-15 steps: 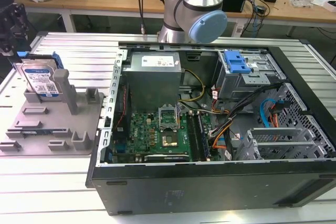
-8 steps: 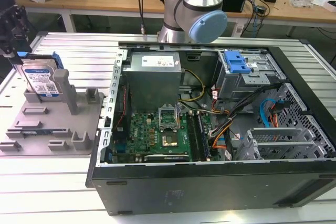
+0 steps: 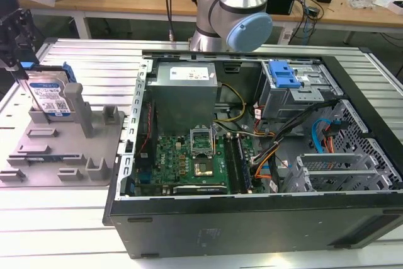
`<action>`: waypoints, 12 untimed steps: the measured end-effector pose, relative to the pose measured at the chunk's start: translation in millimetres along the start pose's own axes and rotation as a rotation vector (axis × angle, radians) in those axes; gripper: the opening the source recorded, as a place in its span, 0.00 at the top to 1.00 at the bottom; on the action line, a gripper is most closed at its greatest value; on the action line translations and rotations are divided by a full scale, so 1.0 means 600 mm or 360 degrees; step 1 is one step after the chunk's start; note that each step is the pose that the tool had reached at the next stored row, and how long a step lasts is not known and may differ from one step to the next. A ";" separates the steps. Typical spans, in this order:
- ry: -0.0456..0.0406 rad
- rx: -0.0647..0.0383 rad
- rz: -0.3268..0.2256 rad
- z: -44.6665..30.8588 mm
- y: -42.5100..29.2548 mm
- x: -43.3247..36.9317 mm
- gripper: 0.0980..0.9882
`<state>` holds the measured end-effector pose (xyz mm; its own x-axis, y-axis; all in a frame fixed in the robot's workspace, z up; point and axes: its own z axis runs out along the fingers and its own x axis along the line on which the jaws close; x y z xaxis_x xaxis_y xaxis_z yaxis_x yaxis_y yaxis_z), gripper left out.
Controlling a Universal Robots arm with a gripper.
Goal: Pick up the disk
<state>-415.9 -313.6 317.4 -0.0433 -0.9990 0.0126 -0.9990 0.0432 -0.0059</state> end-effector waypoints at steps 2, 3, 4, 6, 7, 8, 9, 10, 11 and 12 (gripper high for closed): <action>0.0000 0.0000 -0.0003 0.004 0.000 0.000 0.50; 0.0000 0.0000 -0.0004 0.005 0.000 0.000 0.50; 0.0000 0.0000 -0.0004 0.006 0.000 0.000 0.50; 0.0000 0.0000 -0.0006 0.008 0.000 0.000 0.50; 0.0000 0.0000 -0.0006 0.009 0.000 0.000 0.50; 0.0000 0.0000 -0.0007 0.010 0.000 0.000 0.50; 0.0000 0.0000 -0.0008 0.011 0.000 0.000 0.50; 0.0000 0.0000 -0.0008 0.012 0.000 0.000 0.50; 0.0000 0.0000 -0.0009 0.014 0.000 0.000 0.50; 0.0000 0.0000 -0.0010 0.015 0.000 0.000 0.50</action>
<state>-415.9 -313.6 308.5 -0.0373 -0.9992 0.0126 -0.9993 0.0372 -0.0058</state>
